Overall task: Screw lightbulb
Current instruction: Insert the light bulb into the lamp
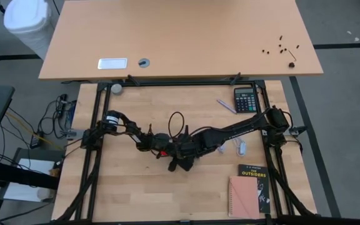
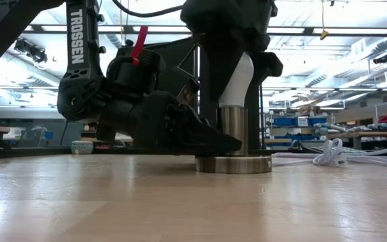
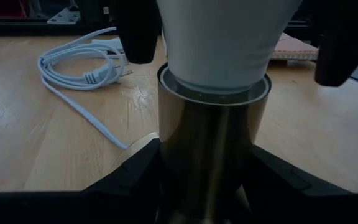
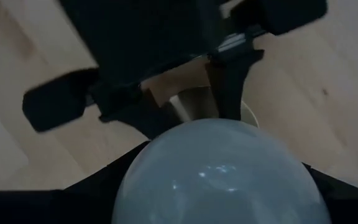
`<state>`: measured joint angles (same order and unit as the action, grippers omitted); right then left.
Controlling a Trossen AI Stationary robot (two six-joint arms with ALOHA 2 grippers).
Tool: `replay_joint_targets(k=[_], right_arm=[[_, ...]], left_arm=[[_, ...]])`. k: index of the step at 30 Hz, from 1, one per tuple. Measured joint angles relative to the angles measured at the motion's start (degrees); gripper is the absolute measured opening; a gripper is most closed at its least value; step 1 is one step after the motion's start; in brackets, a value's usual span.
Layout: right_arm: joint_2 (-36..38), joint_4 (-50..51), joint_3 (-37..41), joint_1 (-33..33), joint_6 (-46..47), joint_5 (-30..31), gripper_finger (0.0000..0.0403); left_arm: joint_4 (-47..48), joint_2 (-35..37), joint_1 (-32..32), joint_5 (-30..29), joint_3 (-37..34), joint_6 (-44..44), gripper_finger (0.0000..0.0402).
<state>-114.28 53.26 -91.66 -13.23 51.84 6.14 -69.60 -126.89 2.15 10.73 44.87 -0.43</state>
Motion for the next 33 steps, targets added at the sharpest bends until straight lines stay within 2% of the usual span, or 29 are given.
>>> replay_joint_targets(k=[11,24,33], right_arm=[[-0.4,-0.1,-0.1,0.0,22.5,1.2,0.0264],[-0.5,0.7,-0.1,0.1,43.1,0.4,0.0264],[-0.5,0.6,-0.1,0.1,43.9,-0.4,0.0271]], left_arm=[[0.0,0.0,0.2,-1.0,0.0,-0.4,0.0197],[-0.1,-0.1,0.2,-1.2,-0.1,-0.5,0.0198],[-0.1,-0.1,0.2,-0.5,-0.1,-0.3,0.0198]])
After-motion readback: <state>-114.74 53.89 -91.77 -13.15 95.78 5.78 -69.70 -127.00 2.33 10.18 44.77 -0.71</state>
